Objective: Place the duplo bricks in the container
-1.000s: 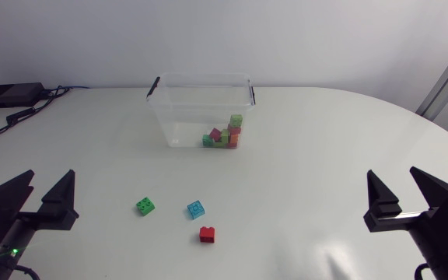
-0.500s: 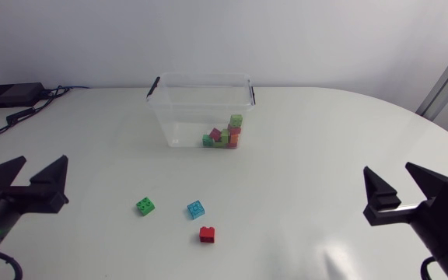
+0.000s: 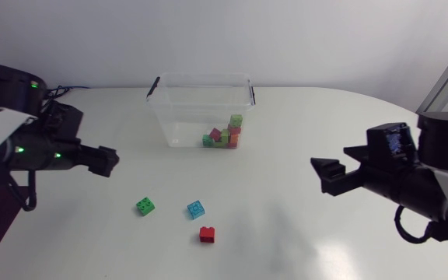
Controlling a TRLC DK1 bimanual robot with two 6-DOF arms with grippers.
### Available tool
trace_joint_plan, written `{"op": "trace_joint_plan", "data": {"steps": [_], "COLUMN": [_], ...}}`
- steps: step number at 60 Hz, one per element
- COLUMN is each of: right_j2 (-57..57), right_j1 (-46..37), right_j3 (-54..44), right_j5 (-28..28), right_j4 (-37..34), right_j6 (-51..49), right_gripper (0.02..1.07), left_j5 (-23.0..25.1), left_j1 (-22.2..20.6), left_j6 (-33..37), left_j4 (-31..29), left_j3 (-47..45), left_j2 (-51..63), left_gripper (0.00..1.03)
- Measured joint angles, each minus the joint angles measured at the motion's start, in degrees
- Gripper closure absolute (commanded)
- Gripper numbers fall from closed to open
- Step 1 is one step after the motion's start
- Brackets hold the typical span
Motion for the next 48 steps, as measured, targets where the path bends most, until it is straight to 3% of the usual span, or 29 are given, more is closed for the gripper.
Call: {"op": "trace_joint_plan", "data": {"steps": [16,29,34,48], "right_j2": [14.1,22.2,26.1,33.2], "right_j1": [2.0,8.4,11.1,20.0], "right_j3": [6.4,13.3,16.5,17.2], "right_j5": [-11.2,-12.6,-12.6,-12.6], "right_j4": [-6.8,-18.2,-23.1,-22.8], "right_j6": [0.5,-3.8,-9.1,-16.1], "right_gripper": [0.07,0.07,0.07,0.07], "left_j5": [3.7,5.9,6.1,9.4], "left_j1": [-3.7,-7.1,-8.1,-8.4], "left_j6": [9.9,14.3,15.6,20.5], "left_j4": [-3.6,-3.7,-3.7,-3.0], "left_j3": [2.0,2.1,2.1,2.3], "left_j2": [16.9,21.8,23.4,29.5], "left_gripper": [0.12,0.18,0.26,0.55]}}
